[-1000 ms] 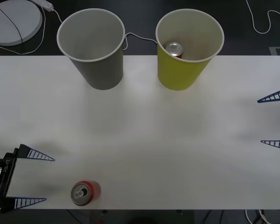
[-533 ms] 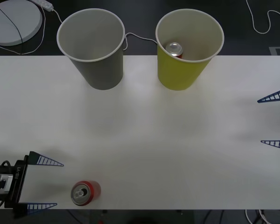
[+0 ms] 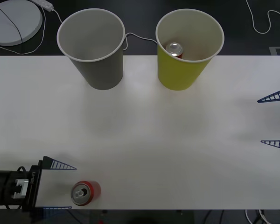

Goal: Put the can into the green bin and the plastic bottle into the gray bin

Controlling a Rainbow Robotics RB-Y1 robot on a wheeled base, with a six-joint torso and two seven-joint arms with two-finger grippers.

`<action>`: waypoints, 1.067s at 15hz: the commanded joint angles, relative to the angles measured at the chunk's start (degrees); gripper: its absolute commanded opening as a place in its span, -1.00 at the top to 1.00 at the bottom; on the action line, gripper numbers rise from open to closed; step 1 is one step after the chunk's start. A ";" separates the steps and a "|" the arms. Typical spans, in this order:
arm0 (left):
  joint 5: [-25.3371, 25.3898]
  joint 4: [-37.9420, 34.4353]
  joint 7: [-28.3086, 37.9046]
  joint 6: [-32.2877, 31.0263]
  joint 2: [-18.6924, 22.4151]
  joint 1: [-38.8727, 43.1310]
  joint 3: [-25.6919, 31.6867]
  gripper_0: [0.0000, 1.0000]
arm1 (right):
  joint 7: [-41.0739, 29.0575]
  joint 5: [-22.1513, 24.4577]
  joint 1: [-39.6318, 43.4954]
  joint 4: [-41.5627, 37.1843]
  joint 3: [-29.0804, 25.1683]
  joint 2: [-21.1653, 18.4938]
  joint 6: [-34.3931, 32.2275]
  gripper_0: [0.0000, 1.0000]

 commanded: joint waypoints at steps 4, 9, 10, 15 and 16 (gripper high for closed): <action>0.01 0.08 -0.01 1.68 -4.41 0.10 -1.25 -1.00 | 0.00 0.00 0.00 0.00 0.00 0.00 0.00 -1.00; -0.34 0.08 -0.09 3.17 -7.83 0.10 -1.25 -1.00 | 0.00 0.00 0.00 0.00 0.00 0.00 0.00 -1.00; -0.34 0.08 -0.09 3.26 -8.27 0.19 -1.25 -1.00 | 0.00 0.00 0.00 0.00 0.00 0.00 0.00 -1.00; -0.25 0.25 0.34 3.26 -9.33 0.10 -1.25 0.53 | 0.00 0.00 0.00 0.00 0.00 0.00 0.00 -1.00; -0.25 0.25 0.43 3.26 -9.33 0.19 -1.25 0.92 | 0.00 0.00 0.00 0.00 0.00 0.00 0.00 -1.00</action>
